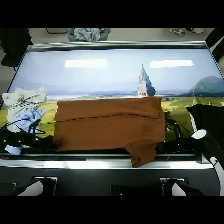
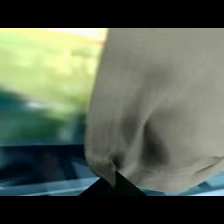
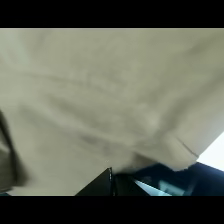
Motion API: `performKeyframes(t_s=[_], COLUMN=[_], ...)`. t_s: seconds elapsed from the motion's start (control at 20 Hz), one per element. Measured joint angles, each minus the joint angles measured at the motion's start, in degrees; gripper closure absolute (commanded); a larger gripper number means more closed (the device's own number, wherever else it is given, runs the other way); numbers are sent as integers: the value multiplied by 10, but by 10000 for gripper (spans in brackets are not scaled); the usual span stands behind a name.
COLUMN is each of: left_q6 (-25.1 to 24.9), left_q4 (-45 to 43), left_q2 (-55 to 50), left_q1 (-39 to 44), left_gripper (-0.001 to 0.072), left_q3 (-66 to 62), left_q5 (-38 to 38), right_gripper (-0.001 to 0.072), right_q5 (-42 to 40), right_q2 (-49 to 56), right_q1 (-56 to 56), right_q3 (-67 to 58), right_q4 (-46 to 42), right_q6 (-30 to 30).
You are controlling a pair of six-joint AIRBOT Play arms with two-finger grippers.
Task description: Fold the shirts.
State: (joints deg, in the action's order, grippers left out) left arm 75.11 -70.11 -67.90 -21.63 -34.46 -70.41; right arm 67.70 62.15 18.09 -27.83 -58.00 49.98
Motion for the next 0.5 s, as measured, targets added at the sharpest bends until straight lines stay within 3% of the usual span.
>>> performKeyframes(t_s=[0.05, 0.25, 0.5], left_q6=[-6, -6, 3], left_q4=[-12, 11, 18], left_q2=[16, 77, 11], left_q1=[0, 0, 20], left_gripper=[683, 685, 683], left_q3=[-7, -64, -188], left_q5=[30, 11, 20], right_gripper=[677, 678, 677], right_q5=[14, 38, 4], right_q2=[-9, -31, 59], right_q1=[-2, -2, -29], right_q3=[-12, -102, -247], right_q4=[3, 6, 21], right_q6=[-8, -2, 12])
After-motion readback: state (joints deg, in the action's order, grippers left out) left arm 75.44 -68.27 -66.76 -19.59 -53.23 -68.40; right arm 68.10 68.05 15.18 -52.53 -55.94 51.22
